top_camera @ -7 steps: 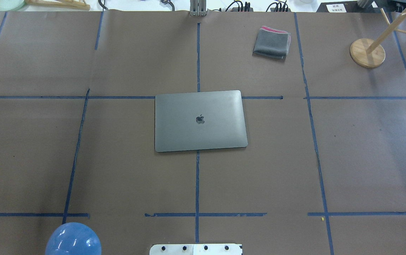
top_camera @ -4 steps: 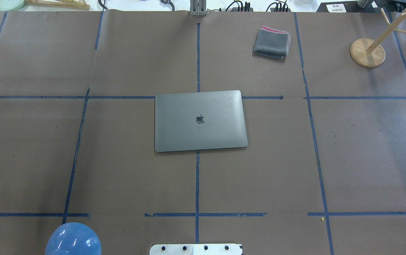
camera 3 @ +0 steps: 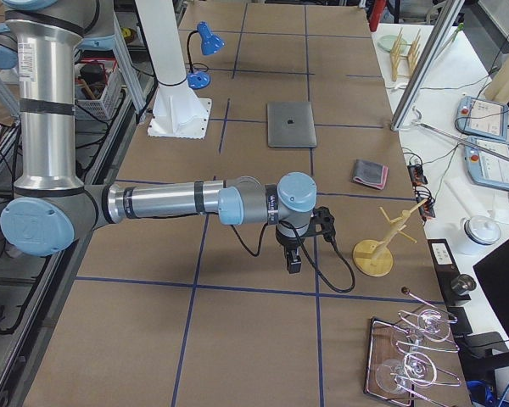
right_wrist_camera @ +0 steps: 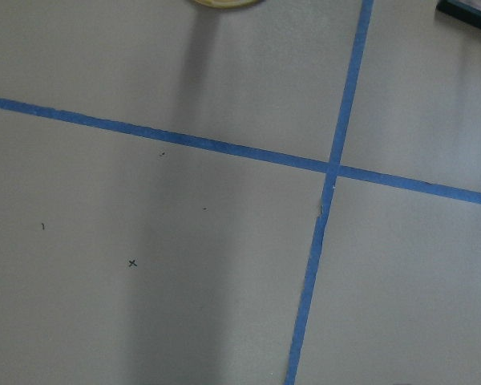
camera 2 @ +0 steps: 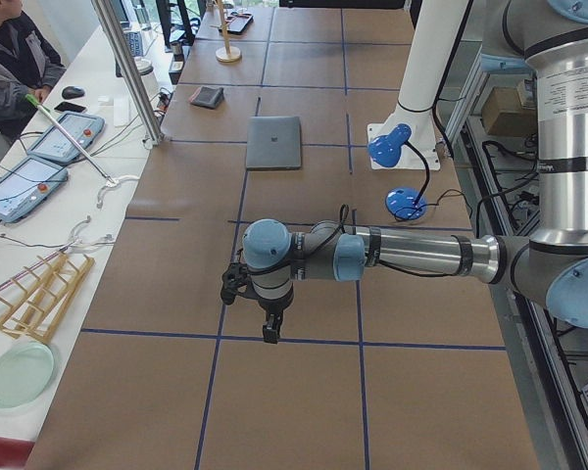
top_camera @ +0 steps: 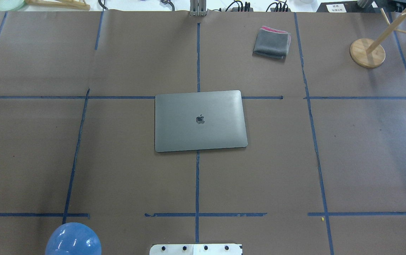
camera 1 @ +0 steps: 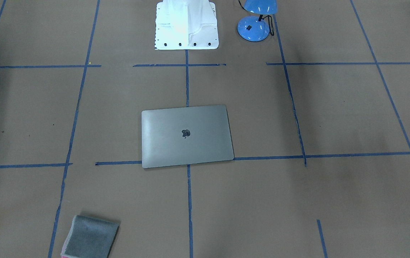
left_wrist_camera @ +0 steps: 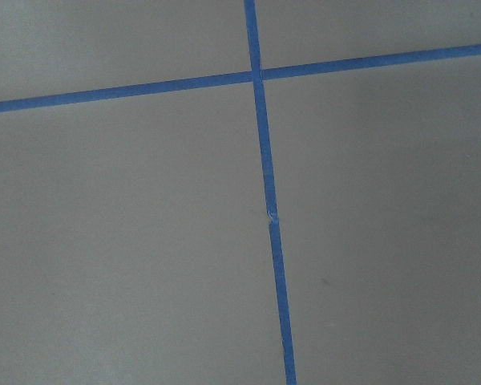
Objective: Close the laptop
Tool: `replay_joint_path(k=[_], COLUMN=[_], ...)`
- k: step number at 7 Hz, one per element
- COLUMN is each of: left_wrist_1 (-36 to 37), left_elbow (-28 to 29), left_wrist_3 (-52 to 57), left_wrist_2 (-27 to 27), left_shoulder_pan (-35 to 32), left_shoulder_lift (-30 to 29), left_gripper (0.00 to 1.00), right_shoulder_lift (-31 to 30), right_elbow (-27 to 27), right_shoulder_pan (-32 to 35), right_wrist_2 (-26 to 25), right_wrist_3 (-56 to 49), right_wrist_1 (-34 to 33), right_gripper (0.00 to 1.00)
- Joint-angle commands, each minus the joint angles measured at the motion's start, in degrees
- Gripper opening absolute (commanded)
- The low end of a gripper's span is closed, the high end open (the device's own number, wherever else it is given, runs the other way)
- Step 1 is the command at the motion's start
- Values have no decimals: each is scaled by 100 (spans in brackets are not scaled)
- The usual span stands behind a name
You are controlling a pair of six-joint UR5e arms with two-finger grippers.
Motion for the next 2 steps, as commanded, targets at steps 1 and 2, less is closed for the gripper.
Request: replay_joint_path(k=[1, 2], left_wrist_1=[0, 0], left_elbow=[3, 11], left_wrist_3=[0, 0], left_wrist_2=[-8, -8], left_shoulder_pan=[0, 0], left_shoulder_lift=[-6, 3], left_gripper=[100, 100], right_shoulder_lift=[-2, -2], right_elbow=[20, 29], right_shoulder_pan=[0, 0], right_wrist_2=[0, 0], right_wrist_3=[57, 57], right_wrist_1=[9, 0], right_gripper=[100, 100])
